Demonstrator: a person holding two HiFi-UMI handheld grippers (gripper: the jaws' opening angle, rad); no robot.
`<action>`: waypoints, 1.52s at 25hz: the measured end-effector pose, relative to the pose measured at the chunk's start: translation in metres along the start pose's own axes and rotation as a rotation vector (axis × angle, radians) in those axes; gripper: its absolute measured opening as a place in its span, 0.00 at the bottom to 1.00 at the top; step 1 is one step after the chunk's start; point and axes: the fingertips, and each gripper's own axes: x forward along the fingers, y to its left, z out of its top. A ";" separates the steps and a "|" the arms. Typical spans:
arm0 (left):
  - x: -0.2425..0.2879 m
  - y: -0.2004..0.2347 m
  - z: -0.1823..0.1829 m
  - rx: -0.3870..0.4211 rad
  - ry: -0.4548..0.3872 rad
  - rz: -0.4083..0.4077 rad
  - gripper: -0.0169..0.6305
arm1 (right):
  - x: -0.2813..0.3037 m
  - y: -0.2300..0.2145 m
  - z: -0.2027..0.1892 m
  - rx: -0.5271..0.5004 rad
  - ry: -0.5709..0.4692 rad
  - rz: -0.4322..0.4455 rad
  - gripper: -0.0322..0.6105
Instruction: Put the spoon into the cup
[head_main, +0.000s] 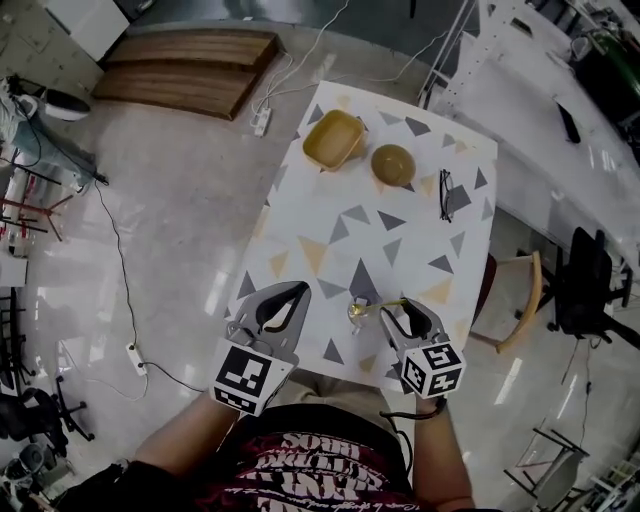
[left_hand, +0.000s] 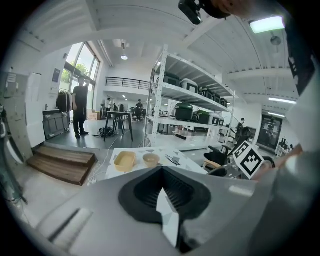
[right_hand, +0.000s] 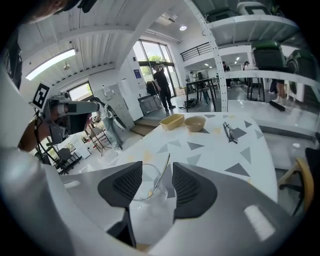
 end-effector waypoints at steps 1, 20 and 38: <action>-0.003 -0.003 0.004 -0.006 -0.005 -0.011 0.03 | -0.005 0.000 0.001 -0.002 -0.002 -0.011 0.39; -0.061 -0.041 0.085 0.003 -0.218 -0.122 0.03 | -0.175 0.031 0.093 -0.111 -0.410 -0.222 0.10; -0.138 -0.034 0.124 -0.020 -0.365 -0.095 0.03 | -0.252 0.090 0.139 -0.227 -0.570 -0.233 0.09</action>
